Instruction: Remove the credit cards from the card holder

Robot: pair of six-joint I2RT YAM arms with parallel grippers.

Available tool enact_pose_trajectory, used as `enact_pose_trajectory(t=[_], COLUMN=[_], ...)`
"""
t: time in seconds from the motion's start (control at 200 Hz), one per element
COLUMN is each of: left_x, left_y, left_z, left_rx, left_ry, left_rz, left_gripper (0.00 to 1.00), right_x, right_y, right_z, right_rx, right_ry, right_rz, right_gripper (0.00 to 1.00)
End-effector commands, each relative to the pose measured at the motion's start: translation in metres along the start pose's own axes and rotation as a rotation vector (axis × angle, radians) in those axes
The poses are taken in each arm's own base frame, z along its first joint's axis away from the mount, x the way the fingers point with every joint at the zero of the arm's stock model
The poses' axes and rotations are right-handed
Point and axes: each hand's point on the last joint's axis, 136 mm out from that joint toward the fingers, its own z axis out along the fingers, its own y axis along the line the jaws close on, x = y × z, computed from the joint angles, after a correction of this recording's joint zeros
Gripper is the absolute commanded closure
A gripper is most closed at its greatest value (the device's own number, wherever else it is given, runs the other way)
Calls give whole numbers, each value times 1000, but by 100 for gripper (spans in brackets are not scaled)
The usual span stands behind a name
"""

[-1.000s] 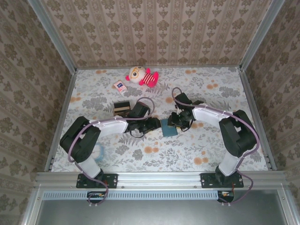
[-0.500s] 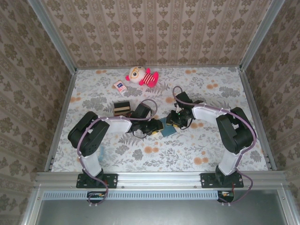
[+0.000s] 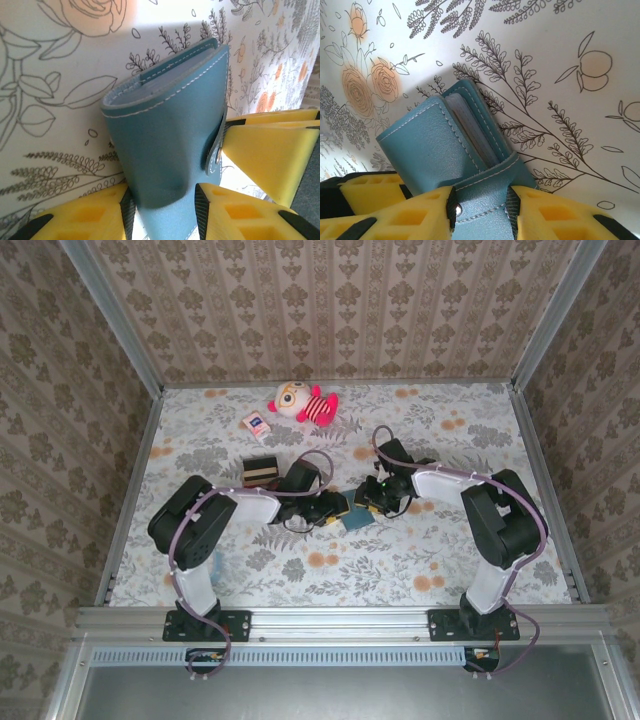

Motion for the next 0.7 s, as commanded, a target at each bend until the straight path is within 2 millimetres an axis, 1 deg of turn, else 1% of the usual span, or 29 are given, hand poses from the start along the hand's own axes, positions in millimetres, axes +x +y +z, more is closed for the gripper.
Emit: enact_pose_trajectory(t=[0.0,0.225,0.375,0.485,0.575,0.695], left_x=[-2,-3,-3,-5,-5,-6], left_y=[-17,-20,-25,-28,-29,-31], left_z=[4,-1,-5,-10,-16,-23], left_rx=[104,101,105,97,74,39], left_ry=[4,-6,-15,-28,-37,-45], left_rz=[9,39,61,80,101,131], left_gripper=[62,71,80,88,93,95], right_x=[21,21,18,11,7,6], right_y=[-12,-11,-10,-8,-2,6], right_z=[9,7,1,-12,-25,-39], right_rx=[15,13,28,51,43,21], right_ry=[72,67,50,5,-35,-78], right_rz=[51,39,18,-14,-50,-91], right_gripper=[64,64,64,63,61,57])
